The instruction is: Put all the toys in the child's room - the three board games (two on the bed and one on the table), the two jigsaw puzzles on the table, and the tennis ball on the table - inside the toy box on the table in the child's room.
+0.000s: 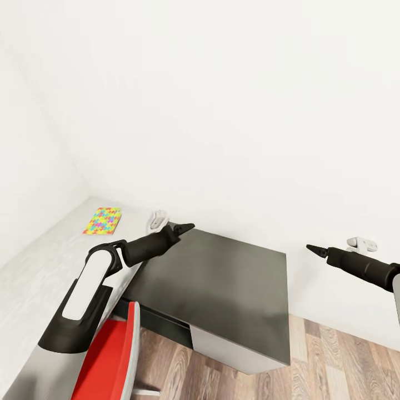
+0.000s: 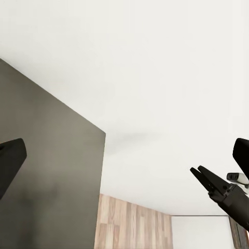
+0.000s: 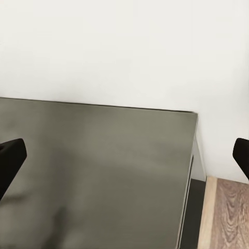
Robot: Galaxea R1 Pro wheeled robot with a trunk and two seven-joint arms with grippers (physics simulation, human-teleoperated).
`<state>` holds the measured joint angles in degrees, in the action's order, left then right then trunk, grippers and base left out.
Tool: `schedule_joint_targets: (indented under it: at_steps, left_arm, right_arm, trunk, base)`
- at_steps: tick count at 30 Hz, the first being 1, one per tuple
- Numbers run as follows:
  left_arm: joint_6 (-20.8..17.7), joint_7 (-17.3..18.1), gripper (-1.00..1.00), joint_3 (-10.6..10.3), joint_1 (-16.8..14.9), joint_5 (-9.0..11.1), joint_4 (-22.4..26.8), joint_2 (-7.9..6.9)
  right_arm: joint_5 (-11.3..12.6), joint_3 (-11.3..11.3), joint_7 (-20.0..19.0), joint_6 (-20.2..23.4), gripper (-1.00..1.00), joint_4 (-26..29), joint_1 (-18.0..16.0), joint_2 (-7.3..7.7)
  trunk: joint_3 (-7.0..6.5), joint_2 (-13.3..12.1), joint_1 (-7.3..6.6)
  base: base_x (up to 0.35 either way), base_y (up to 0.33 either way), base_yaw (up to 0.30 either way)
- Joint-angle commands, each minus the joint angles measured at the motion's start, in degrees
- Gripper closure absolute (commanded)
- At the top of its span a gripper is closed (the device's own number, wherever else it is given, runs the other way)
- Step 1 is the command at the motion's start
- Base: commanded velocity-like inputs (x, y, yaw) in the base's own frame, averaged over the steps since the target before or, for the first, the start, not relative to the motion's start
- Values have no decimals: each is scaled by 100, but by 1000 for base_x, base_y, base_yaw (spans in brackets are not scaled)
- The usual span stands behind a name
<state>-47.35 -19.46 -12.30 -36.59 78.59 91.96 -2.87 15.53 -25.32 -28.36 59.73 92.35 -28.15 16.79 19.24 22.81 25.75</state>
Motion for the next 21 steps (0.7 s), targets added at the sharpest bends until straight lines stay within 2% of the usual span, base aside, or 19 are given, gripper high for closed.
schedule_joint_targets:
  at_steps: [1,14,21]
  left_arm:
    - [-1,-57,-100,-5,-6,60,6,-4]
    - [-6,-95,-100,36,-55,43,-40,-22]
    - [-22,-137,-100,212,-497,37,-374,-155]
  right_arm:
    - [-34,-8,-49,27,-100,3,-6,0]
    - [-26,3,-47,27,-100,3,-6,0]
    - [-27,18,-47,27,-100,-3,-15,0]
  trunk:
    - [10,11,3]
    - [10,11,3]
    - [10,11,3]
  base:
    - [5,0,0]
    - [2,0,0]
    - [0,0,0]
